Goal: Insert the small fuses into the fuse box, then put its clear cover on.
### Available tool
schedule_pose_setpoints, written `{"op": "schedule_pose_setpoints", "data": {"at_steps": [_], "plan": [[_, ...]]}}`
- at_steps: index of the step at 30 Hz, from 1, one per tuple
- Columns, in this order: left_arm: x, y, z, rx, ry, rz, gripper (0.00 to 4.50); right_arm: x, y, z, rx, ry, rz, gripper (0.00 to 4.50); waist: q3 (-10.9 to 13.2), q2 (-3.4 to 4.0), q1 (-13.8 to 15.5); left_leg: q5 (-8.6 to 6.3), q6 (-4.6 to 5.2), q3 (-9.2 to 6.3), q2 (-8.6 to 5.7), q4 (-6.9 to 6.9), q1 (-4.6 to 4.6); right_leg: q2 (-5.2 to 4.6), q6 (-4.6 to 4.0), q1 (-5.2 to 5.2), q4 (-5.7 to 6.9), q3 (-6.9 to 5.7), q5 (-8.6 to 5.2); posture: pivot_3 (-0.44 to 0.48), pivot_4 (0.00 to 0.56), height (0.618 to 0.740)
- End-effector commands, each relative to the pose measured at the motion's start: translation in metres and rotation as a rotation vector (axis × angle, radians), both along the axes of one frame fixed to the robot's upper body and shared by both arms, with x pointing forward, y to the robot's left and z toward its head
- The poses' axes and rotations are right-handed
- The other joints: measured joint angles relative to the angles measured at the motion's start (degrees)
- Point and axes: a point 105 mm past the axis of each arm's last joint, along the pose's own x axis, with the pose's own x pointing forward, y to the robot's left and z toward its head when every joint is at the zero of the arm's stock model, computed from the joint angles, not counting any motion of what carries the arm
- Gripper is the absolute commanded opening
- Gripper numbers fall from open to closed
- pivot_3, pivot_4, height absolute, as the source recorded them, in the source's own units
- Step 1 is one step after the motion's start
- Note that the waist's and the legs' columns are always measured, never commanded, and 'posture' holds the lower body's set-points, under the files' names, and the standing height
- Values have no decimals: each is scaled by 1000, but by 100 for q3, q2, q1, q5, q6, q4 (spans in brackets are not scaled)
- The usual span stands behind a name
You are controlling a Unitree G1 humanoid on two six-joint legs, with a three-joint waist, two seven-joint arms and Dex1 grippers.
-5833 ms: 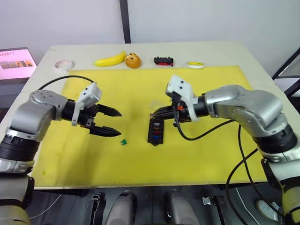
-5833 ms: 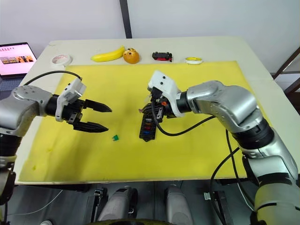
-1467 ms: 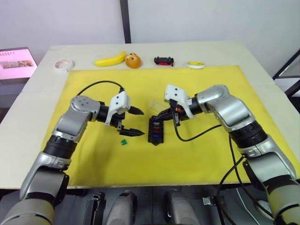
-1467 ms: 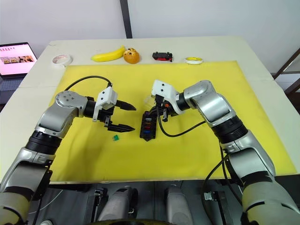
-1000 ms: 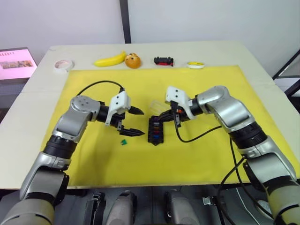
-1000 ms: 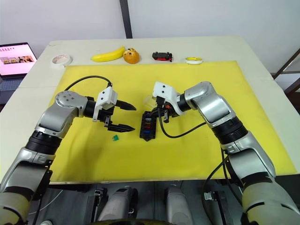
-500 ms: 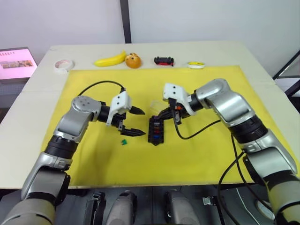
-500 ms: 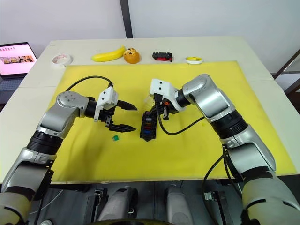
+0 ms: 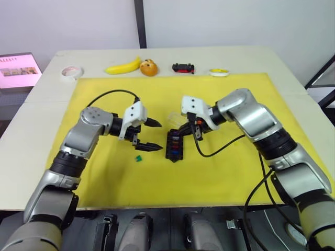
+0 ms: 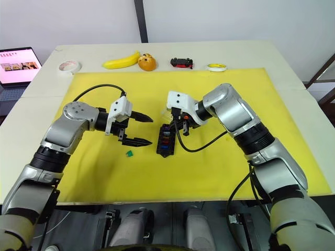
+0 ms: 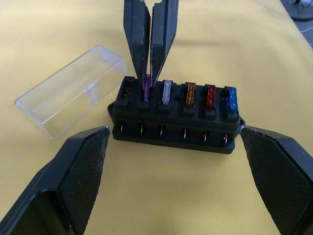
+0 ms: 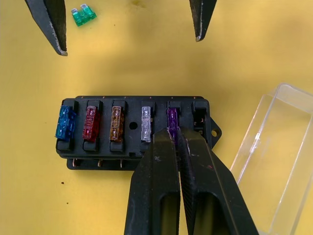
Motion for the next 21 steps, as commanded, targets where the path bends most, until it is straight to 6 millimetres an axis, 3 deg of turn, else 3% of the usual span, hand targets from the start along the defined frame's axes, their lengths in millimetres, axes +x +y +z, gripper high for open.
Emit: {"op": "schedule_pose_setpoints", "data": {"at_steps": [1,17,21], "plan": [[-2,-4,8,-6,-44,-23,4473,2,3,12,-3,-46,11,0,0,0,-1,0,0,0,0,0,0,0,0,0,0,0,0,0,150,740],[-3,-5,7,-10,-46,-17,4473,5,7,7,-64,-48,6,0,0,0,-9,1,-2,0,1,1,0,1,0,0,1,0,0,0,150,740],[-3,-4,7,-10,-45,-13,4500,5,10,13,-51,-46,5,1538,0,1,-3,1,-2,0,0,1,0,1,0,0,2,0,0,0,150,740]]}}
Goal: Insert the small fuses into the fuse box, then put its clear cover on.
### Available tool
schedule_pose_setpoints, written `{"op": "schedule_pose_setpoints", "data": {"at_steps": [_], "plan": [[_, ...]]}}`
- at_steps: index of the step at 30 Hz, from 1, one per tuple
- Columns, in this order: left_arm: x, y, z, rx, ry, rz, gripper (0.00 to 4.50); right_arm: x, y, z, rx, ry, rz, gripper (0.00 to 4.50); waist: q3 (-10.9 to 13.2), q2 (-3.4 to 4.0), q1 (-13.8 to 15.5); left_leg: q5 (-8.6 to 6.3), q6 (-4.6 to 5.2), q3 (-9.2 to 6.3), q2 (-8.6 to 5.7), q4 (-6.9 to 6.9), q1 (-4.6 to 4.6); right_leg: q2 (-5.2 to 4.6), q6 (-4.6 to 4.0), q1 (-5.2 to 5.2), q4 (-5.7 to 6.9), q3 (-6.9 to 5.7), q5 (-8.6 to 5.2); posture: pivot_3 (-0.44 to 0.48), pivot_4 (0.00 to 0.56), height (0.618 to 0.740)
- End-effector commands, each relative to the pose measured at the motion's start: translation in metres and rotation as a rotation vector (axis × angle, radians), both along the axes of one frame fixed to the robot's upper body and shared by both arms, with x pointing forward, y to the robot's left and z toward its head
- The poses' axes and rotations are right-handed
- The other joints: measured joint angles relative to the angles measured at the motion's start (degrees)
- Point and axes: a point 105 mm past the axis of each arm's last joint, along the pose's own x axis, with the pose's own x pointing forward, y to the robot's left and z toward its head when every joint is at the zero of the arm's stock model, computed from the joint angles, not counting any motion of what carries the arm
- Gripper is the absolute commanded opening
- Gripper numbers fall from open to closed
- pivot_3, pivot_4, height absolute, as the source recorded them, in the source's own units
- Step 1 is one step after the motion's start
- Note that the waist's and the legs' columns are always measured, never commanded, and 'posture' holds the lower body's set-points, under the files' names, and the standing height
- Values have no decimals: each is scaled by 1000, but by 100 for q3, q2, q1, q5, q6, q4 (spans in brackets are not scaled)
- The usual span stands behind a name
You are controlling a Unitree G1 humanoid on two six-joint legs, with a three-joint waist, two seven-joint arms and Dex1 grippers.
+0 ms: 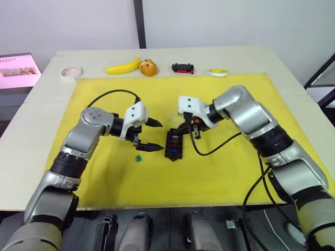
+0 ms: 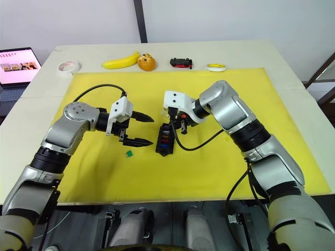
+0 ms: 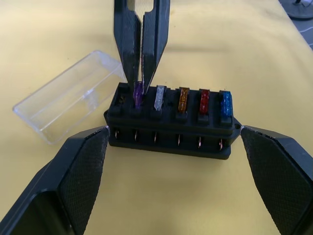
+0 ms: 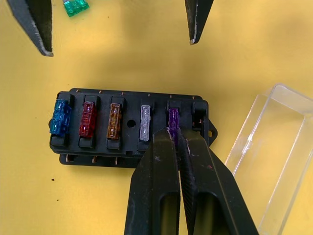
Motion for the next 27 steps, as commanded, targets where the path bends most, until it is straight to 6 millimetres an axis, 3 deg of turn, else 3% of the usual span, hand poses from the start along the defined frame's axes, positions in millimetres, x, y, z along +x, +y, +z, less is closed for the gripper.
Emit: {"op": "schedule_pose_setpoints", "data": {"at_steps": [1,4,19,27], "plan": [[-2,-2,6,-6,-32,-12,4500,0,4,12,3,-28,5,2032,0,0,6,0,0,0,0,0,0,-1,0,0,0,0,0,0,150,740],[-2,-2,7,-6,-32,-11,4500,0,6,20,37,-17,-5,3465,0,0,4,1,-2,0,-1,0,0,-2,0,0,0,0,0,0,150,740],[-2,-1,7,-6,-31,-13,4500,-8,2,46,183,-12,-30,3465,0,0,6,0,0,0,0,-1,0,-1,0,0,0,0,0,0,150,740],[-2,1,8,-9,-27,-10,4500,-21,-14,35,352,-48,-89,3465,0,-1,20,-3,6,0,-1,-1,0,-4,0,3,-1,0,0,0,150,740]]}}
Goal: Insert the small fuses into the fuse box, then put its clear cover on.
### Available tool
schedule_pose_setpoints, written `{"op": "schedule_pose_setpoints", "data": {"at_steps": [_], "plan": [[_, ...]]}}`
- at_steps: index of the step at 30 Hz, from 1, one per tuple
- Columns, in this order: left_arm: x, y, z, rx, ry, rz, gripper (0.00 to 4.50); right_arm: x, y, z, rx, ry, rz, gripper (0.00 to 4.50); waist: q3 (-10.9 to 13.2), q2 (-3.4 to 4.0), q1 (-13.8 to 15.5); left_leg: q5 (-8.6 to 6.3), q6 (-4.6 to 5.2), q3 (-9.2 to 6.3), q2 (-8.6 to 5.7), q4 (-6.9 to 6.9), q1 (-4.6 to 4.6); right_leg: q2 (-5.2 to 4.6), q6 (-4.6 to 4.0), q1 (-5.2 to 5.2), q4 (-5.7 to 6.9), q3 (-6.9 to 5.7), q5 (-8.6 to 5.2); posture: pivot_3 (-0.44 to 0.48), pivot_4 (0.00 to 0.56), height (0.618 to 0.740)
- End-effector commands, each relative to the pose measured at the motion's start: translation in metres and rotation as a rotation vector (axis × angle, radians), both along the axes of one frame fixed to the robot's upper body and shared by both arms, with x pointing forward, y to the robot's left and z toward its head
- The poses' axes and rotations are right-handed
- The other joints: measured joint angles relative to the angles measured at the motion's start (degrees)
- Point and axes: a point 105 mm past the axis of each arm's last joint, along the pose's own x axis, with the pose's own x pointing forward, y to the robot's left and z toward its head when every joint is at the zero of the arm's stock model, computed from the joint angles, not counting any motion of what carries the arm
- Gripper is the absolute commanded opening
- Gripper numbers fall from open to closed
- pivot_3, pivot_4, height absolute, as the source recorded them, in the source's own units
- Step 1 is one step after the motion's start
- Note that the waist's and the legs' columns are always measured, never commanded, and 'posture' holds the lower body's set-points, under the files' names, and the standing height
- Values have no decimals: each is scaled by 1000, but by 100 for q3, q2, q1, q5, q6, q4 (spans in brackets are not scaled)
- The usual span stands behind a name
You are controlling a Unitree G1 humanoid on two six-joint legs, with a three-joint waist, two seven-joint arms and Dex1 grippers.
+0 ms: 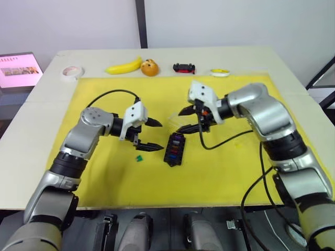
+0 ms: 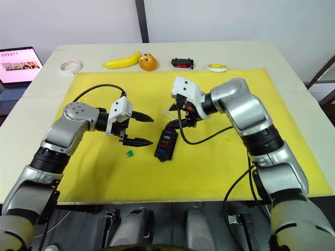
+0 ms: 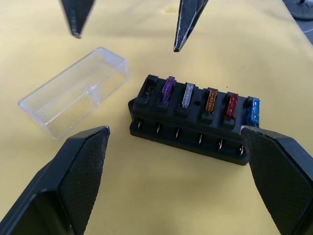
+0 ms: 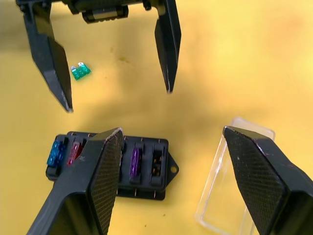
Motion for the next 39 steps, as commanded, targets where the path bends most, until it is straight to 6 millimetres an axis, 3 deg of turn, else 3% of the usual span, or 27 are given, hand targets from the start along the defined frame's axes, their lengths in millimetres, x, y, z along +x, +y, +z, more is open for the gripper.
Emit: {"op": "schedule_pose_setpoints", "data": {"at_steps": [1,4,7,13,16,19,39], "plan": [[-2,0,8,-10,-28,-15,4500,-7,-1,18,90,-53,-14,3465,0,0,-3,0,0,0,0,0,0,1,0,0,1,0,0,0,150,740],[-3,0,8,-9,-27,-16,4500,-10,-1,13,104,-36,-32,3465,0,0,-27,0,0,-1,2,0,0,4,0,-1,1,0,0,0,150,740],[-2,0,7,-6,-25,-22,4500,-9,-2,0,98,-51,-73,2694,0,0,-21,0,0,-2,2,-1,0,6,0,-2,1,-1,0,0,150,740],[-3,-1,7,-1,-25,-29,4500,-13,2,-8,134,-32,-92,2694,0,0,-5,0,0,1,0,1,0,1,0,0,1,1,0,0,150,740],[-3,0,7,1,-24,-31,4500,-13,3,-8,138,-41,-101,1931,0,0,-12,0,0,-1,1,1,0,4,0,0,1,1,0,0,150,740],[-3,0,7,3,-24,-32,4500,-14,4,-9,130,-44,-102,463,0,0,-13,0,1,-1,1,1,0,4,0,0,1,1,0,0,150,740],[-3,-2,8,2,-24,-37,4500,-22,3,-20,95,-11,-105,463,0,0,-10,0,1,0,1,1,0,4,0,0,1,1,0,0,150,740]]}}
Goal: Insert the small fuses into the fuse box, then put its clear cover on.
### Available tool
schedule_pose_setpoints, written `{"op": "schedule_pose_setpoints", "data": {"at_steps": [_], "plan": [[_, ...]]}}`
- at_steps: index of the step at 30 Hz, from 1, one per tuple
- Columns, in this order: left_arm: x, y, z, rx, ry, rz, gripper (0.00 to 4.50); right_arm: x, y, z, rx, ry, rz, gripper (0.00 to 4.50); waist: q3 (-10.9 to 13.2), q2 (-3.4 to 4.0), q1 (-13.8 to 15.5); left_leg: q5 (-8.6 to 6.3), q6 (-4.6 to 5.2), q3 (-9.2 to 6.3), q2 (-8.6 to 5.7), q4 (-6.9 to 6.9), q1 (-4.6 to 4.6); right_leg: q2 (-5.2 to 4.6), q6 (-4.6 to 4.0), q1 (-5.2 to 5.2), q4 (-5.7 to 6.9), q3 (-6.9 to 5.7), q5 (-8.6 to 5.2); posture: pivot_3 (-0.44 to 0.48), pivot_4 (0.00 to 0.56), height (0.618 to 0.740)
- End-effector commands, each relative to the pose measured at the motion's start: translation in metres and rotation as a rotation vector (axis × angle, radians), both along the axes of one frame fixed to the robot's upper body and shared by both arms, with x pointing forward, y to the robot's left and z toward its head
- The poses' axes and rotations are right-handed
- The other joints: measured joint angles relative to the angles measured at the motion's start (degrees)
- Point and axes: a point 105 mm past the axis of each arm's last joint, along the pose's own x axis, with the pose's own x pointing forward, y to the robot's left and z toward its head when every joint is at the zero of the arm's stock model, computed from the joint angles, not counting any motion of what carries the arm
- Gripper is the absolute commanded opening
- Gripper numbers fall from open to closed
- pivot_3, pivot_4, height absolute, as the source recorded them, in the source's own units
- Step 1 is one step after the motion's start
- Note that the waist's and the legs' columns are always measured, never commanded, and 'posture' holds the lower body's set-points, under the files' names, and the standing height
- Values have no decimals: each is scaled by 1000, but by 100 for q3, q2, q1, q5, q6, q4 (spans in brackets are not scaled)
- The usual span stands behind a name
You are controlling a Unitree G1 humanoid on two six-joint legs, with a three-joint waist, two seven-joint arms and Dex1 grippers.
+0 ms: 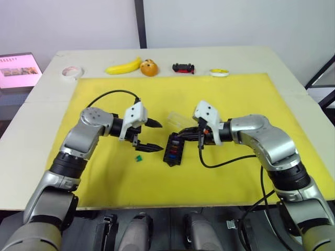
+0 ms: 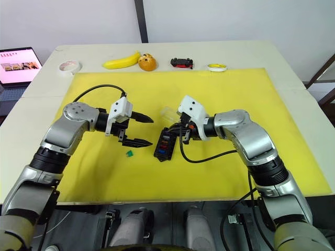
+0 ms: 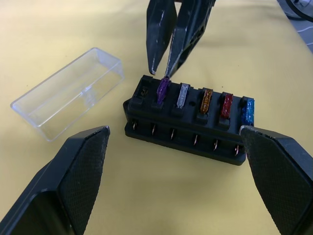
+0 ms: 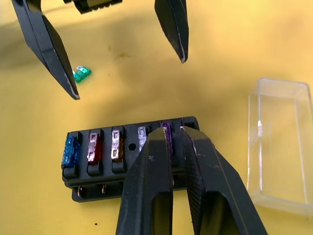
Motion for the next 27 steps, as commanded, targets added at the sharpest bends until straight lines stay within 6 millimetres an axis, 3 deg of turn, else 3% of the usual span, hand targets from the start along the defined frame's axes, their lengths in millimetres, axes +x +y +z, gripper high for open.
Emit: {"op": "schedule_pose_setpoints", "data": {"at_steps": [1,21,22,27], "plan": [[-1,-2,9,-2,-33,-19,4500,-4,3,5,-1,-20,19,463,0,0,-1,0,0,0,0,0,0,0,0,0,0,0,0,0,150,740],[0,-3,9,-7,-36,-12,4500,2,1,-1,-46,-30,-2,463,0,0,0,0,0,0,0,0,0,0,0,0,0,0,0,0,150,740],[0,-3,9,-7,-36,-12,4500,3,1,-1,-47,-30,-2,220,0,0,-1,0,0,0,0,0,0,0,0,0,0,0,0,0,150,740],[0,-3,9,-9,-37,-8,4500,3,3,1,-51,-34,5,220,0,0,-2,0,0,0,0,0,0,1,0,0,0,0,0,0,150,740]]}}
